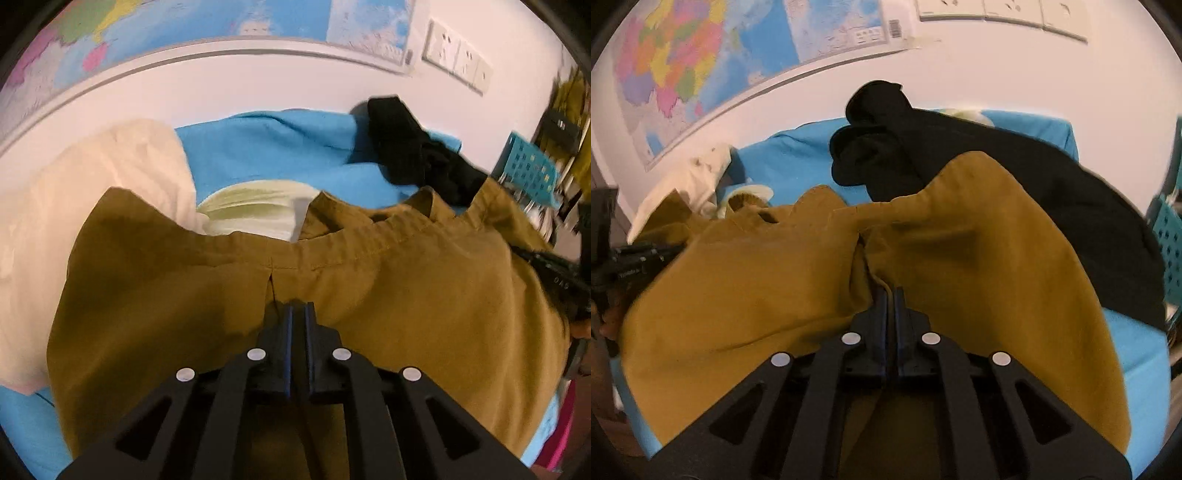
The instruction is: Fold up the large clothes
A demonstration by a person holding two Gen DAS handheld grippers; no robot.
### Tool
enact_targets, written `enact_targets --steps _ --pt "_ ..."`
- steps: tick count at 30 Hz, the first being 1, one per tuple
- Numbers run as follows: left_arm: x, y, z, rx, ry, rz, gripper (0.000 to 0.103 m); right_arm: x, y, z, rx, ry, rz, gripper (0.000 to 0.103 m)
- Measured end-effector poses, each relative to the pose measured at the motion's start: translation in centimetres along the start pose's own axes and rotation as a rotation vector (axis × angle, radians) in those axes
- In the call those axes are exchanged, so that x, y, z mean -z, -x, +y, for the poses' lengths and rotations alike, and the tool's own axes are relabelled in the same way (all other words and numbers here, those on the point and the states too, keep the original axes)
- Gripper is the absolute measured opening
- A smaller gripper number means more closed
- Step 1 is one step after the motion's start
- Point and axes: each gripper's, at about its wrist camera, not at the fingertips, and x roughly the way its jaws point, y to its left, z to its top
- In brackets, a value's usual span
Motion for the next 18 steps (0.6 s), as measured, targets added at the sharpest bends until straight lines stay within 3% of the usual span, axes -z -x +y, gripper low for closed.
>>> enact_targets --steps 1,2,3,7,13,16,18 --pt "0.0 0.3 0.1 0.007 0.006 -0.007 0.027 -0.3 0.3 0.2 -0.008 -0.001 -0.005 0.022" --pt "0.0 1.0 0.1 -0.001 0.005 -0.026 0.036 -0.4 0.8 0.2 0.002 -0.003 -0.019 0.034" --pt "0.0 1.6 -0.2 -0.006 -0.01 -0.047 0.046 -0.4 1.8 0.5 0.002 0.0 -0.047 0.036" --pt "1.0 3.6 -1.7 -0.026 -0.088 -0.071 0.058 -0.4 4.3 2.6 -0.069 0.046 -0.106 0.043" --pt "2.1 2.2 -2.3 -0.039 -0.117 0.018 0.058 0.3 3.2 6.1 -0.171 0.128 -0.059 0.048" --pt "2.2 1.7 -2.4 -0.066 -0.119 0.016 0.051 1.0 0.6 6.6 -0.151 0.135 0.014 0.048" --pt "2.1 1.6 -2.5 -0.082 -0.128 0.016 0.046 1.2 -0.1 6.5 -0.131 0.14 0.013 0.048"
